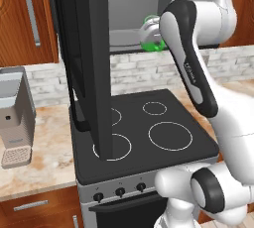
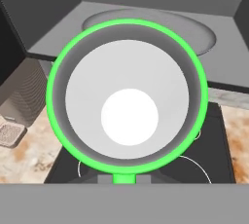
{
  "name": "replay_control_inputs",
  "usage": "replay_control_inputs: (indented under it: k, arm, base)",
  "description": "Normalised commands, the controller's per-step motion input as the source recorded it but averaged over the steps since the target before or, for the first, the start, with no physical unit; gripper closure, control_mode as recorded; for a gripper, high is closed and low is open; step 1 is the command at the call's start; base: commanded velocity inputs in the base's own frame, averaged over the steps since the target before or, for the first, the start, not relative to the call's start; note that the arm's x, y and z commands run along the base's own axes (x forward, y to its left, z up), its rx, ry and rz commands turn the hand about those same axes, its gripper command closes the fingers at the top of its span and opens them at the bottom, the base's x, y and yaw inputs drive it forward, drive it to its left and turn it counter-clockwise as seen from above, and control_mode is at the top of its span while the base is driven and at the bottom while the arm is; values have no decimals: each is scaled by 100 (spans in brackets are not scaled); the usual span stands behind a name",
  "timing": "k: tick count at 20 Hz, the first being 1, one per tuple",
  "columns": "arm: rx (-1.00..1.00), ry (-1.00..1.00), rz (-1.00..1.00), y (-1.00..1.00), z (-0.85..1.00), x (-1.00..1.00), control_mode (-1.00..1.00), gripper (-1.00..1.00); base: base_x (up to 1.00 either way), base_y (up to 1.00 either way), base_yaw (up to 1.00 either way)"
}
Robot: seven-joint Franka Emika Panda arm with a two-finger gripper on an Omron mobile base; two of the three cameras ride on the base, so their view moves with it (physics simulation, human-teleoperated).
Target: Pick the mug from the counter and place it inside the microwave. Then close the microwave.
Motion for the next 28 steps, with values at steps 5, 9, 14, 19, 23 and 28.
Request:
replay_control_inputs:
  k: [5, 9, 14, 19, 23, 28]
  arm:
    - [0, 0, 0, 0, -1, 32, -100, 100]
    - [0, 0, 0, 4, -6, 37, -100, 100]
    - [0, 0, -1, 8, -8, 34, -100, 100]
    - [0, 0, 0, 9, -2, 28, -100, 100]
    - [0, 0, 0, 5, -9, 35, -100, 100]
    - [0, 0, 0, 3, -16, 29, -100, 100]
  base:
    - [0, 0, 0]
    - [0, 0, 0]
    - [0, 0, 0]
    - [0, 0, 0]
    - [0, 0, 0]
    - [0, 0, 0]
